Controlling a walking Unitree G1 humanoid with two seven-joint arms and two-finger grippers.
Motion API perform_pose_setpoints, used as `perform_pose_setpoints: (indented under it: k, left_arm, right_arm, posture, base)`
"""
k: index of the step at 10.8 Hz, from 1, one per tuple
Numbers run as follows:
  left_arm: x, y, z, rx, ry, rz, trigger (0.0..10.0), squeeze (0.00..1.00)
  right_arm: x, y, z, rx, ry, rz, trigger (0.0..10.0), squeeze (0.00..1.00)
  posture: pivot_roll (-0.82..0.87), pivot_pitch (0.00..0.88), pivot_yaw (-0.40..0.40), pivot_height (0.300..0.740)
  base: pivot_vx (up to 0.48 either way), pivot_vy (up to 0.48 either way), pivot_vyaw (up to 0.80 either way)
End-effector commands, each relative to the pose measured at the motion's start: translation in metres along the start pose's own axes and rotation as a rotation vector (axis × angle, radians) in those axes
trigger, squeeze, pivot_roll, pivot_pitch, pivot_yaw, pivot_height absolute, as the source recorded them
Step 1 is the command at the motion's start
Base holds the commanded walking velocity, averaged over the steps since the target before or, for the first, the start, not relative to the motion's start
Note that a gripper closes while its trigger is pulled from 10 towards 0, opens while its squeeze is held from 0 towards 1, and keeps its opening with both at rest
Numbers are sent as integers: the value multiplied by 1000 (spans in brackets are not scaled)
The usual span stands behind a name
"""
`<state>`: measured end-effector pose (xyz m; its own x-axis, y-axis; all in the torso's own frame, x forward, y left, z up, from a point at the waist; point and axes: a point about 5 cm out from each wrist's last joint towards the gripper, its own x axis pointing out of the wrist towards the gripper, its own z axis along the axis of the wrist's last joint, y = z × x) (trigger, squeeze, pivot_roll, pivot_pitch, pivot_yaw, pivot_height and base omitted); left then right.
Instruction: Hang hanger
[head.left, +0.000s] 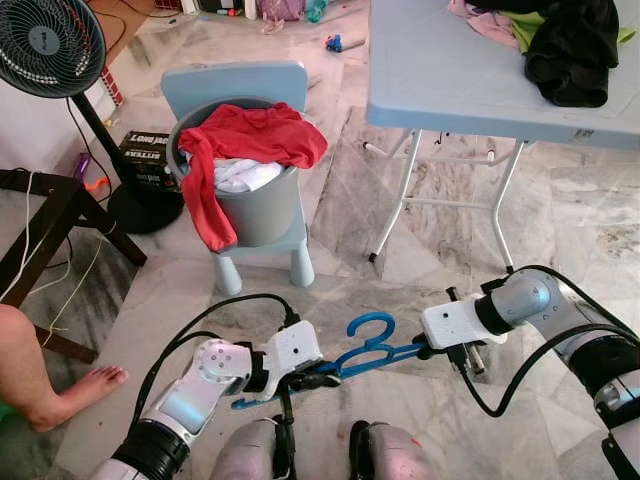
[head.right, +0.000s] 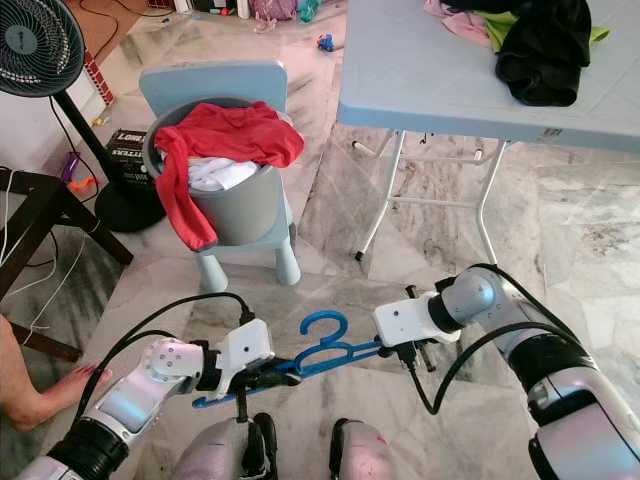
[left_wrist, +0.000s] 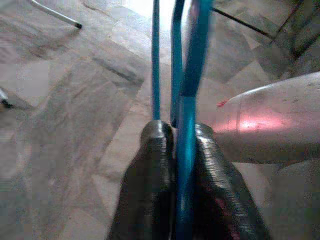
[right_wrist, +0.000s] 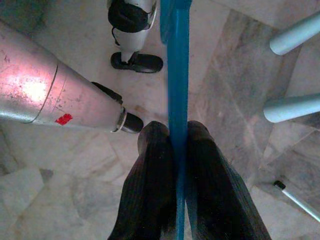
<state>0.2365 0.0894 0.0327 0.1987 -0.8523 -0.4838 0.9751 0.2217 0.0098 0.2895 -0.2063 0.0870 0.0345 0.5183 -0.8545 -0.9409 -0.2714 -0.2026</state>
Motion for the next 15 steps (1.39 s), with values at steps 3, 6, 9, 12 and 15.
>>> perform_pose_setpoints:
  k: [3,6,9,12,15]
  left_arm:
    - [-6,26,8,152,1,229,10000,1000]
    - [-17,36,27,237,-75,341,10000,1000]
    - [-26,22,11,122,-117,432,10000,1000]
    - [-43,28,6,11,-225,754,10000,1000]
    - [-43,38,7,-155,-314,886,10000,1000]
  right_arm:
    - [-6,-3,-22,14,167,-103,0,0]
    - [-3,3,-38,36,253,-184,0,0]
    - [-5,5,-53,169,271,-404,0,0]
    - [13,42,-74,609,127,-681,0,0]
    - [33,62,-72,1049,-76,-1018,0,0]
  posture:
    - [-10,158,1,740]
    - [-6,162,-2,740]
    - [8,170,-26,740]
    - [14,191,-50,740]
    - [-13,199,-37,740]
  base:
    - [0,0,0]
    - [0,0,0]
    - [0,0,0]
    - [0,0,0]
    - [0,0,0]
